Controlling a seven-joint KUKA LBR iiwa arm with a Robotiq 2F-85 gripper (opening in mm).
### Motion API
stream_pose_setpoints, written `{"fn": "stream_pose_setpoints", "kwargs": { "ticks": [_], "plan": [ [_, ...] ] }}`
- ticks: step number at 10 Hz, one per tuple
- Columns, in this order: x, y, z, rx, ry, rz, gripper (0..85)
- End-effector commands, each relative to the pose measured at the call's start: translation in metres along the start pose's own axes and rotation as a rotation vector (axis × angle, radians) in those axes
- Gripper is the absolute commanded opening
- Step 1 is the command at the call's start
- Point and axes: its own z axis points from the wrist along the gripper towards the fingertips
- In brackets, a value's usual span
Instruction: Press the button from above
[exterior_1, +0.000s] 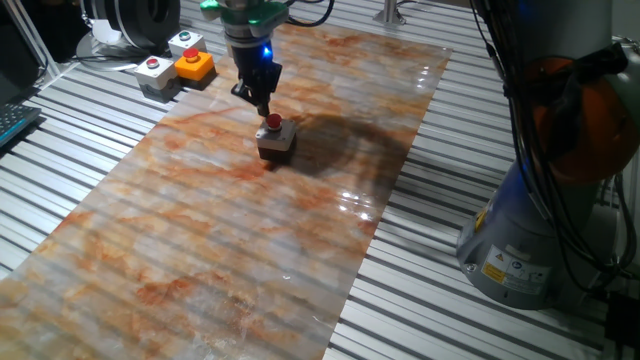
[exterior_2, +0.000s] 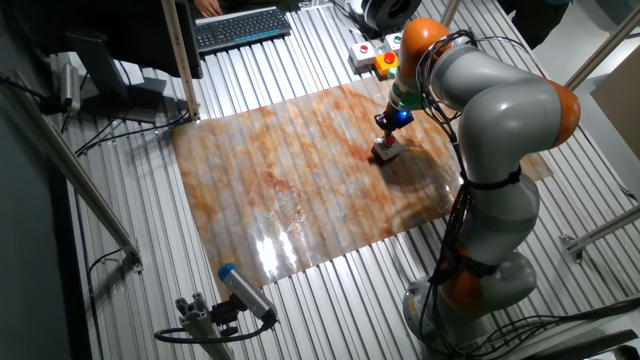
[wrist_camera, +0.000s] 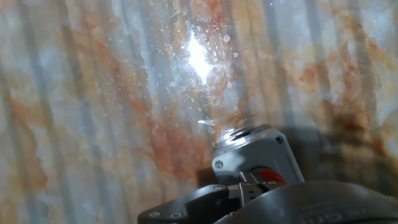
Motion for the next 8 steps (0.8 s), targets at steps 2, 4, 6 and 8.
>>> {"fn": "stream_pose_setpoints", "kwargs": {
  "ticks": [2,4,6,8],
  "plan": [
    [0.0006,-0.0020,0.0023,-0.001,-0.003,-0.003,0.0],
    [0.0022,-0.0045,0.0023,-0.006,-0.002,-0.006,0.0],
    [0.0018,-0.0049,0.0052,-0.006,-0.002,-0.006,0.0],
    [0.0023,-0.0061,0.0079,-0.009,-0.005,-0.008,0.0]
  ]
}}
